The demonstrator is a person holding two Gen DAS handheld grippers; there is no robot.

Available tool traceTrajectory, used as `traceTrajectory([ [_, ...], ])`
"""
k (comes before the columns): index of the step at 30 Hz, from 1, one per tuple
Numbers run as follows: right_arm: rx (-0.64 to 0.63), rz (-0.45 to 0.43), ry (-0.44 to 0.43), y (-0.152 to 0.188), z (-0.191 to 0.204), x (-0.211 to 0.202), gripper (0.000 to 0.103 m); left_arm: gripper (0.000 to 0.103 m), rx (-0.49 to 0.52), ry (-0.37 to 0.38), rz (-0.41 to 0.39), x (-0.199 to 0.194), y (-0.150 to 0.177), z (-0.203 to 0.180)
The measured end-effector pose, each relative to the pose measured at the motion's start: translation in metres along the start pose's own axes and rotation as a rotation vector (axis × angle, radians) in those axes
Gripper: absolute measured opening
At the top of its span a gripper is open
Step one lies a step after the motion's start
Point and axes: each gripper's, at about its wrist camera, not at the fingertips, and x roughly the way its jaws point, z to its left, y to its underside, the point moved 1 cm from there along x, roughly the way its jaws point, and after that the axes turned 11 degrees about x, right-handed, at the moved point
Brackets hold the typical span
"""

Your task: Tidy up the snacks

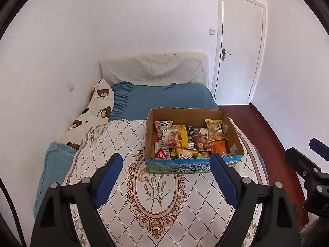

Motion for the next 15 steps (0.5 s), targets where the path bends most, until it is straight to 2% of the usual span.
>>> traceTrajectory([
  [7,0.007,-0.015,0.008,0.002,-0.004,-0.012,0.103,0.087,-0.003,-0.003,-0.026,-0.016,0.004,0.000],
  [13,0.008,-0.023,0.001,0.002,-0.003,-0.014,0.103,0.087,-0.005,-0.011,-0.018,-0.011,0.005,-0.002],
  [14,0.008,-0.024,-0.003,0.002,-0.004,-0.013,0.103,0.088,-0.005,-0.007,-0.016,-0.008,0.006,-0.002],
  [15,0.009,-0.025,-0.005,0.002,-0.004,-0.011,0.103,0.098,-0.004,-0.004,-0.011,-0.003,0.006,-0.003],
])
